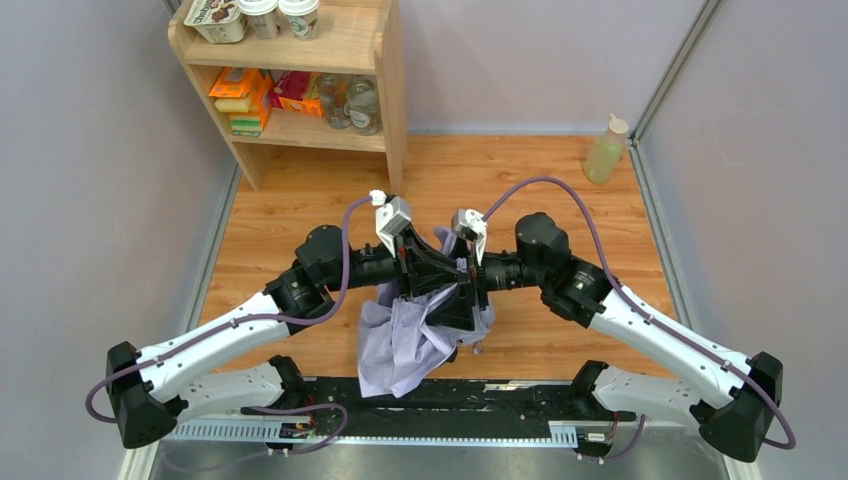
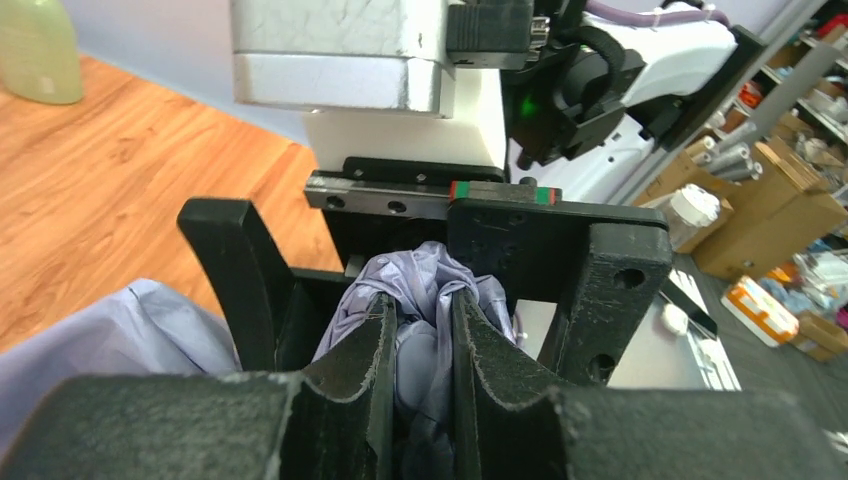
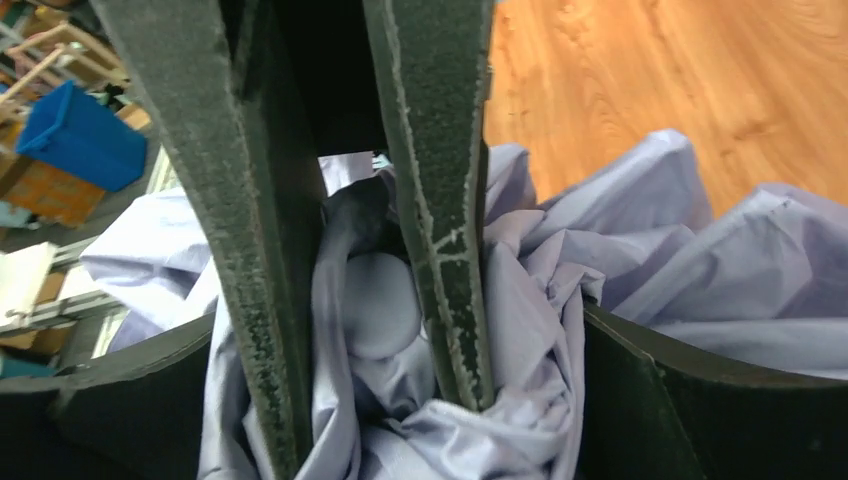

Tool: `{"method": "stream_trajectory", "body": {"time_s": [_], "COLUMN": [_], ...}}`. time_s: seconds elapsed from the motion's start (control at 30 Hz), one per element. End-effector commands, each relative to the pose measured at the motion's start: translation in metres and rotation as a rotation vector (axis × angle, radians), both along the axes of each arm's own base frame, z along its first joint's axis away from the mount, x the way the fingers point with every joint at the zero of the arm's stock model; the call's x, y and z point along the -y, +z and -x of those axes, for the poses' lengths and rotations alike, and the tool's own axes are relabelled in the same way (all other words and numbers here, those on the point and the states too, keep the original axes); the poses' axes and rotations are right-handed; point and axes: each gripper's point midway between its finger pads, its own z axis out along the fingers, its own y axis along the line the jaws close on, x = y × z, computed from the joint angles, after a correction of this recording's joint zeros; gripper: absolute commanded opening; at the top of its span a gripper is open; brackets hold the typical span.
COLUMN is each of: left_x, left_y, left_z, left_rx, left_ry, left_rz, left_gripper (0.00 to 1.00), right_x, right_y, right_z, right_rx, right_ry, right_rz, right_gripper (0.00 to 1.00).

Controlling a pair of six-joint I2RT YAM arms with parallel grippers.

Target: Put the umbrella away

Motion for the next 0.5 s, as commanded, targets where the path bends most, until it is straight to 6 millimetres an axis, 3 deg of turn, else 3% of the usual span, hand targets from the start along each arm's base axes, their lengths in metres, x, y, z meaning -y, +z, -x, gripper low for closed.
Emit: {"method": "stream_trajectory", "body": {"time_s": [0.0,0.2,0.27,0.33,0.37,0.43,0.47], "left_x": [-0.004,-0.001,0.003,0.008,0.008,0.006,0.002], "left_y": [0.082,0.085,0.084,0.081,0.084,0.079,0.067], "left_z": [0.044,0.046,0.045,0.039,0.036,0.02,0.005], "left_rx": [0.18,0.22,0.222,0.204,0.211,0.175,0.115], "left_ry": [-0.196,-0.217,-0.231,-0.217,-0.194,-0.094,0.002], "left_rz": [0.282,0.303,0.3,0.286,0.28,0.218,0.149], "left_gripper": [0.0,0.0,0.0,0.0,0.0,0.14,0.33], "right_x": [-0.015,-0.009,-0.007,-0.007,-0.006,-0.003,0.002], "right_y": [0.028,0.026,0.03,0.034,0.033,0.027,0.02], "right_z": [0.028,0.046,0.051,0.046,0.039,0.021,0.01], "right_rx": [0.026,-0.025,-0.03,-0.029,-0.022,0.0,0.008], "right_ry": [0.178,0.23,0.237,0.188,0.137,0.012,-0.07], "right_rz": [-0.164,-0.19,-0.215,-0.228,-0.217,-0.184,-0.148], "right_gripper": [0.96,0.54,0.35,0.0,0.0,0.0,0.0]}}
